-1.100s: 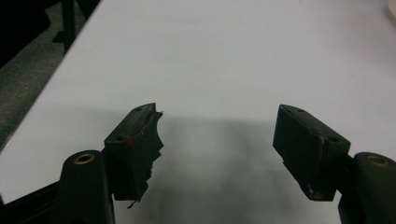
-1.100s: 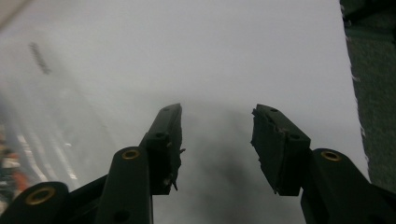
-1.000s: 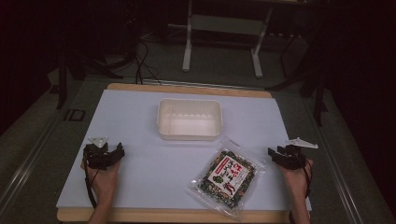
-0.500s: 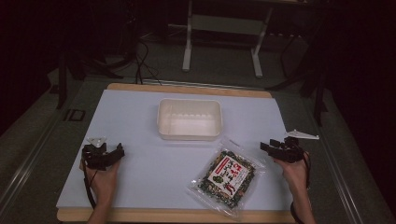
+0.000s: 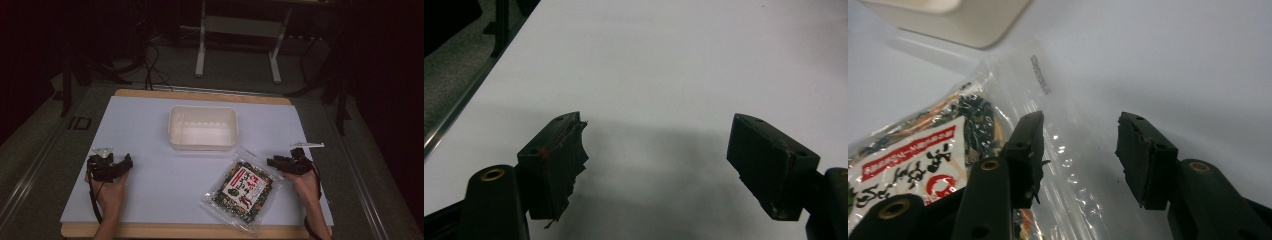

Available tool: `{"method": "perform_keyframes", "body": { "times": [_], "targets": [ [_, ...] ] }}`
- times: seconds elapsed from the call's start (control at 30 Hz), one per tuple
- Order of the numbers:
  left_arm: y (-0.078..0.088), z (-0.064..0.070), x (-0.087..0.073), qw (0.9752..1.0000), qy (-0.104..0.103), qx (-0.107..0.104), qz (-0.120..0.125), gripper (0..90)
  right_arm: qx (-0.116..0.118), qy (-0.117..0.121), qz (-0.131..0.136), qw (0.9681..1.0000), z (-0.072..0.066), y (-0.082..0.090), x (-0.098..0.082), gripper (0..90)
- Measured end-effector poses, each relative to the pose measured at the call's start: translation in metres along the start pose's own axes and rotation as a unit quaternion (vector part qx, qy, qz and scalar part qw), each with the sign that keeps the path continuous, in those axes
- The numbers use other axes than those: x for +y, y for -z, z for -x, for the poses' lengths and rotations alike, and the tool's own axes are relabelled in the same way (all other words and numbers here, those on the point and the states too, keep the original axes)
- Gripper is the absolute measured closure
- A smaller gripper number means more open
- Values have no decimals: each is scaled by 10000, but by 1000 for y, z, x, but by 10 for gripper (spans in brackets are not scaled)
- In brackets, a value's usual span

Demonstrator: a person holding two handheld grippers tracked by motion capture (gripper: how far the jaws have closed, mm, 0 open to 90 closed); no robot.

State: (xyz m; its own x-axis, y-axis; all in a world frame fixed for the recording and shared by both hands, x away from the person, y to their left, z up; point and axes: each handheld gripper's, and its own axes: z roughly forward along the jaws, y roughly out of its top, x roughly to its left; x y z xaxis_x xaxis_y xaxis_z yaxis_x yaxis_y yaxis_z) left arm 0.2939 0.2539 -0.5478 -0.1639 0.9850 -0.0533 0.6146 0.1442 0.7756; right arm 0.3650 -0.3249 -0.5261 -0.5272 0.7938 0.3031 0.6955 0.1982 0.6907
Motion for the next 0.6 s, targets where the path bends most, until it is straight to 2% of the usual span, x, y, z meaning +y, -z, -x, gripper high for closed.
{"method": "perform_keyframes", "body": {
  "times": [0.1,0.13,0.23,0.27,0.3,0.33,0.37,0.4,0.43,0.5,0.57,0.6],
  "targets": [
    [0,1,0,10000,-35,11,-16,229,14,-43,-72,10000,2,-2,0,532],
    [0,0,0,10000,-36,2,-16,229,115,-21,-233,9997,3,-6,-2,580],
    [-1,-1,0,10000,33,-18,-40,229,180,91,-241,9995,2,-5,-3,628],
    [-1,-2,0,10000,51,-25,-43,230,363,65,-94,9993,1,0,-3,652],
    [-1,-2,0,10000,62,-25,-45,230,363,65,-94,9993,1,0,-3,652],
    [0,-2,0,10000,63,-21,-51,231,602,76,7,9982,0,5,-2,665],
    [-1,-2,0,10000,67,-15,-50,231,726,122,8,9973,-1,7,-1,665],
    [-1,-2,0,10000,65,-15,-53,231,848,172,-12,9963,-2,9,0,667],
    [-1,-2,0,10000,63,-14,-54,231,848,172,-12,9963,-2,9,0,667],
    [-1,-1,0,10000,59,-17,-65,231,1100,330,-115,9933,-8,10,1,667],
    [-1,-1,0,10000,61,-15,-63,232,1184,438,-242,9917,-11,9,2,667],
    [-1,-1,0,10000,55,-13,-63,233,1093,594,-427,9913,-15,4,2,658]
  ]
}}
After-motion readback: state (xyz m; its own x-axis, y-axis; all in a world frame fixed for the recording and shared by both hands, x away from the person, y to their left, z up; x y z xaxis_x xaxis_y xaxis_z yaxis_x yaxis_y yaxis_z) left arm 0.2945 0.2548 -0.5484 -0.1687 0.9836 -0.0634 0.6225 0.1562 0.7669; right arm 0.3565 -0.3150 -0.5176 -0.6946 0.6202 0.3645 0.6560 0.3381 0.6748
